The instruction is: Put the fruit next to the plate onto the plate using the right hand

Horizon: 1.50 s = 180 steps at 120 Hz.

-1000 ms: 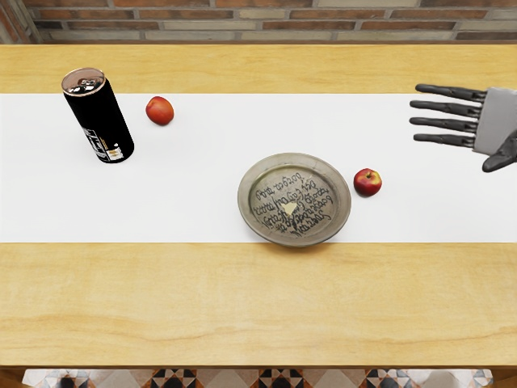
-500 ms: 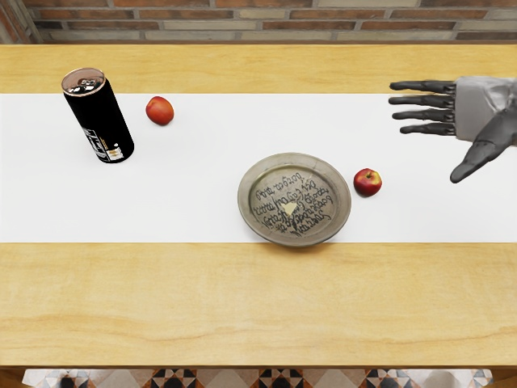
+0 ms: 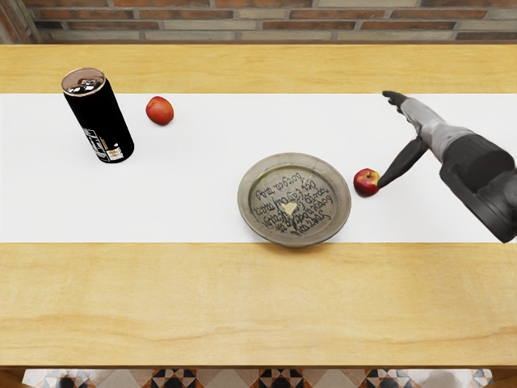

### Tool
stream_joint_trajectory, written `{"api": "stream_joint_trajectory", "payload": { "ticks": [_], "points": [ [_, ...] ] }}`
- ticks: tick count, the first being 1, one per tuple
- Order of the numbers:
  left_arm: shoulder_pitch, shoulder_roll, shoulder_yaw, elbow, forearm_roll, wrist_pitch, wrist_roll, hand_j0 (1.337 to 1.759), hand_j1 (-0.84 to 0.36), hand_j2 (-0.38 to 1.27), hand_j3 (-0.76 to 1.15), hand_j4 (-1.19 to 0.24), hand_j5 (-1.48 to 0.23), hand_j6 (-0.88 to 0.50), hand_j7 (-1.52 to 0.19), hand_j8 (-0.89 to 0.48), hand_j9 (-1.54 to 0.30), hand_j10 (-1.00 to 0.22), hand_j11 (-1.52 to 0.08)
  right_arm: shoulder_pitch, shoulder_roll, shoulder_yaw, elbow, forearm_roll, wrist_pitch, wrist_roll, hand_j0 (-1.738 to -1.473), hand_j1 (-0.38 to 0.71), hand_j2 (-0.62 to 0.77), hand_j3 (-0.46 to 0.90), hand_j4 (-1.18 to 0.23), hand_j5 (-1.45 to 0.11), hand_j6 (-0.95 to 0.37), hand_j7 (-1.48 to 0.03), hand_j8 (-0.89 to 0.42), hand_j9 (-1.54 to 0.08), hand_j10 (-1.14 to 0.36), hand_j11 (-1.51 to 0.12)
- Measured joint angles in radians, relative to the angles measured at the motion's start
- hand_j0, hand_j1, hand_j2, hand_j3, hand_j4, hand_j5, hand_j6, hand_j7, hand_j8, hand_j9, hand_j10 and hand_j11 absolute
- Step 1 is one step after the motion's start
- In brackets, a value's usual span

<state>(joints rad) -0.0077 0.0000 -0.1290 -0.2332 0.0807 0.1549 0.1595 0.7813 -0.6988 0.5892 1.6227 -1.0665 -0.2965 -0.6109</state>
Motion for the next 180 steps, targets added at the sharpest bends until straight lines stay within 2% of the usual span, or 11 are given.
{"api": "stream_joint_trajectory", "payload": {
  "ticks": [17, 30, 43, 61, 93, 122, 136, 155, 180],
  "points": [
    [0.0, 0.0, 0.0, 0.0, 0.0, 0.0, 0.0, 1.658, 0.34, 0.0, 0.0, -0.01, -0.01, -0.01, -0.01, -0.01, -0.01, -0.01, -0.01, 0.034, 0.063, -0.13, -0.103, -0.031, -0.058, 0.0, -1.658, -0.31, 0.0, 0.0, -0.04, -0.04, -0.04, -0.04, -0.04, -0.04, -0.04, -0.04],
    [0.0, 0.0, 0.0, 0.0, 0.0, 0.0, 0.0, 1.658, 0.34, 0.0, 0.0, -0.01, -0.01, -0.01, -0.01, -0.01, -0.01, -0.01, -0.01, 0.05, 0.114, -0.175, -0.171, -0.039, -0.072, 0.0, -1.658, -0.31, 0.0, 0.0, -0.04, -0.04, -0.04, -0.04, -0.04, -0.04, -0.04, -0.04],
    [0.0, 0.0, 0.0, 0.0, 0.0, 0.0, 0.0, 1.658, 0.34, 0.0, 0.0, -0.01, -0.01, -0.01, -0.01, -0.01, -0.01, -0.01, -0.01, 0.09, 0.199, -0.234, -0.271, -0.041, -0.076, 0.0, -1.658, -0.31, -0.01, 0.0, -0.04, -0.05, -0.04, -0.05, -0.04, -0.05, -0.04, -0.05],
    [0.0, 0.0, 0.0, 0.0, 0.0, 0.0, 0.0, 1.658, 0.34, 0.0, 0.0, -0.01, -0.01, -0.01, -0.01, -0.01, -0.01, -0.01, -0.01, 0.109, 0.238, -0.267, -0.327, -0.042, -0.078, 0.0, -1.658, -0.22, -0.02, 0.0, -0.11, -0.15, -0.12, -0.15, -0.12, -0.15, -0.11, -0.15],
    [0.0, 0.0, 0.0, 0.0, 0.0, 0.0, 0.0, 1.658, 0.34, 0.0, 0.0, -0.01, -0.01, -0.01, -0.01, -0.01, -0.01, -0.01, -0.01, 0.102, 0.245, -0.279, -0.341, -0.04, -0.079, 0.0, -1.658, 0.02, -0.06, 0.0, -0.31, -0.41, -0.32, -0.41, -0.31, -0.41, -0.31, -0.41],
    [0.0, 0.0, 0.0, 0.0, 0.0, 0.0, 0.0, 1.658, 0.34, 0.0, 0.0, -0.01, -0.01, -0.01, -0.01, -0.01, -0.01, -0.01, -0.01, 0.094, 0.244, -0.281, -0.338, -0.033, -0.075, 0.0, -1.657, 0.19, -0.06, 0.0, -0.46, -0.61, -0.47, -0.6, -0.45, -0.61, -0.46, -0.61],
    [0.0, 0.0, 0.0, 0.0, 0.0, 0.0, 0.0, 1.658, 0.34, 0.0, 0.0, -0.01, -0.01, -0.01, -0.01, -0.01, -0.01, -0.01, -0.01, 0.093, 0.237, -0.279, -0.335, -0.03, -0.072, 0.0, -1.657, 0.23, 0.02, 0.0, -0.52, -0.68, -0.51, -0.68, -0.42, -0.68, -0.52, -0.68],
    [0.0, 0.0, 0.0, 0.0, 0.0, 0.0, 0.0, 1.658, 0.34, 0.0, 0.0, -0.01, -0.01, -0.01, -0.01, -0.01, -0.01, -0.01, -0.01, 0.095, 0.206, -0.262, -0.307, -0.019, -0.07, 0.0, -1.657, 0.25, 0.16, 0.0, -0.58, -0.76, -0.53, -0.75, -0.44, -0.76, -0.56, -0.76],
    [0.0, 0.0, 0.0, 0.0, 0.0, 0.0, 0.0, 1.658, 0.34, 0.0, 0.0, -0.01, -0.01, -0.01, -0.01, -0.01, -0.01, -0.01, -0.01, 0.1, 0.167, -0.177, -0.236, -0.004, -0.063, 0.0, -1.657, 0.26, 0.24, 0.0, -0.61, -0.79, -0.54, -0.79, -0.45, -0.79, -0.57, -0.79]
  ]
}}
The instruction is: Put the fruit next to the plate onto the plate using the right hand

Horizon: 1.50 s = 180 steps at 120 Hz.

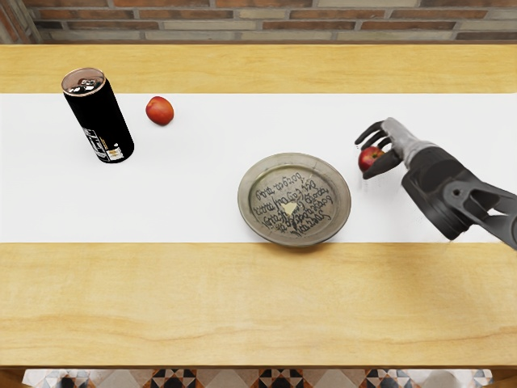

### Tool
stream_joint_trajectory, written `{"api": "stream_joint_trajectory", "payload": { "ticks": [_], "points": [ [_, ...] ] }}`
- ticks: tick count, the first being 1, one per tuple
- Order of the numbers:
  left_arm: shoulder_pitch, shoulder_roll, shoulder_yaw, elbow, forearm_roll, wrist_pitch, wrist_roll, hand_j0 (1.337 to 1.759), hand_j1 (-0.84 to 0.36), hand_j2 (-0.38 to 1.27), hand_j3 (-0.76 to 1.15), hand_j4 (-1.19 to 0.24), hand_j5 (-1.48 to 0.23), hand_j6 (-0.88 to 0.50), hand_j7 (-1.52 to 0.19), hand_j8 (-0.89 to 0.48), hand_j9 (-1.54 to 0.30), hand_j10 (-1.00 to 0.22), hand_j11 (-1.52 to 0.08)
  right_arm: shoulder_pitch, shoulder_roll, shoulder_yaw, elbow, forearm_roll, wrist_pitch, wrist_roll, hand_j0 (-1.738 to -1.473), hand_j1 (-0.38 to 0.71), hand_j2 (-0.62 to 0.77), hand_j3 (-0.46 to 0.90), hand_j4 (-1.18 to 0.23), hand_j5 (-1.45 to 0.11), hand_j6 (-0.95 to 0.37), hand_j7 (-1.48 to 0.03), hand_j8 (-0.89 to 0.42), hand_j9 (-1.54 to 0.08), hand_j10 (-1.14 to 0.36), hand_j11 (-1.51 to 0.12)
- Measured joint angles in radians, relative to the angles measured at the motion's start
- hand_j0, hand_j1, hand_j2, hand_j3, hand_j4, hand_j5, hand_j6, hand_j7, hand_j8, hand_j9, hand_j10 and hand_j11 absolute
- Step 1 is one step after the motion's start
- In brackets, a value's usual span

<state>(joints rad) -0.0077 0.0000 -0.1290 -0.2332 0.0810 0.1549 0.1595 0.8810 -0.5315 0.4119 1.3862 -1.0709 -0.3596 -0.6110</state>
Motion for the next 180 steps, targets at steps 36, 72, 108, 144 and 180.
{"api": "stream_joint_trajectory", "payload": {
  "ticks": [36, 72, 108, 144, 180],
  "points": [
    [0.0, 0.0, 0.0, 0.0, 0.0, 0.0, 0.0, 1.658, 0.34, 0.0, 0.0, -0.01, -0.01, -0.01, -0.01, -0.01, -0.01, -0.01, -0.01, -0.019, 0.043, 0.041, 0.192, 0.003, 0.005, 0.0, -1.658, 0.27, 0.28, 0.0, -0.61, -0.8, -0.54, -0.8, -0.44, -0.8, -0.57, -0.79],
    [0.0, 0.0, 0.0, 0.0, 0.0, 0.0, 0.0, 1.658, 0.34, 0.0, 0.0, -0.01, -0.01, -0.01, -0.01, -0.01, -0.01, -0.01, -0.01, -0.053, 0.08, 0.118, 0.235, 0.001, 0.066, 0.0, -1.658, -0.05, 0.14, 0.0, -0.29, -0.38, -0.26, -0.38, -0.22, -0.38, -0.27, -0.38],
    [-0.001, 0.0, 0.0, 0.0, 0.0, 0.0, 0.0, 1.658, 0.34, 0.0, 0.0, -0.01, -0.01, -0.01, -0.01, -0.01, -0.01, -0.01, -0.01, -0.381, 0.031, 0.746, 0.192, 0.514, 0.829, 0.012, -1.658, -0.25, 0.03, 0.0, -0.09, -0.12, -0.08, -0.11, -0.07, -0.11, -0.08, -0.11],
    [0.0, 0.0, 0.0, 0.0, -0.001, 0.0, 0.0, 1.658, 0.34, 0.0, 0.0, -0.01, -0.01, -0.01, -0.01, -0.01, -0.01, -0.01, -0.01, -0.747, 0.032, 1.274, 0.077, 0.769, 0.963, 0.023, -1.658, -0.3, 0.0, 0.0, -0.04, -0.05, -0.04, -0.05, -0.04, -0.05, -0.04, -0.05],
    [0.0, 0.0, -0.001, 0.0, -0.001, 0.0, 0.0, 1.658, 0.34, 0.0, 0.0, -0.01, -0.01, -0.01, -0.01, -0.01, -0.01, -0.01, -0.01, -0.828, 0.033, 1.391, 0.039, 0.818, 0.97, 0.024, -1.658, -0.32, 0.0, 0.0, -0.03, -0.04, -0.03, -0.04, -0.03, -0.04, -0.03, -0.04]
  ]
}}
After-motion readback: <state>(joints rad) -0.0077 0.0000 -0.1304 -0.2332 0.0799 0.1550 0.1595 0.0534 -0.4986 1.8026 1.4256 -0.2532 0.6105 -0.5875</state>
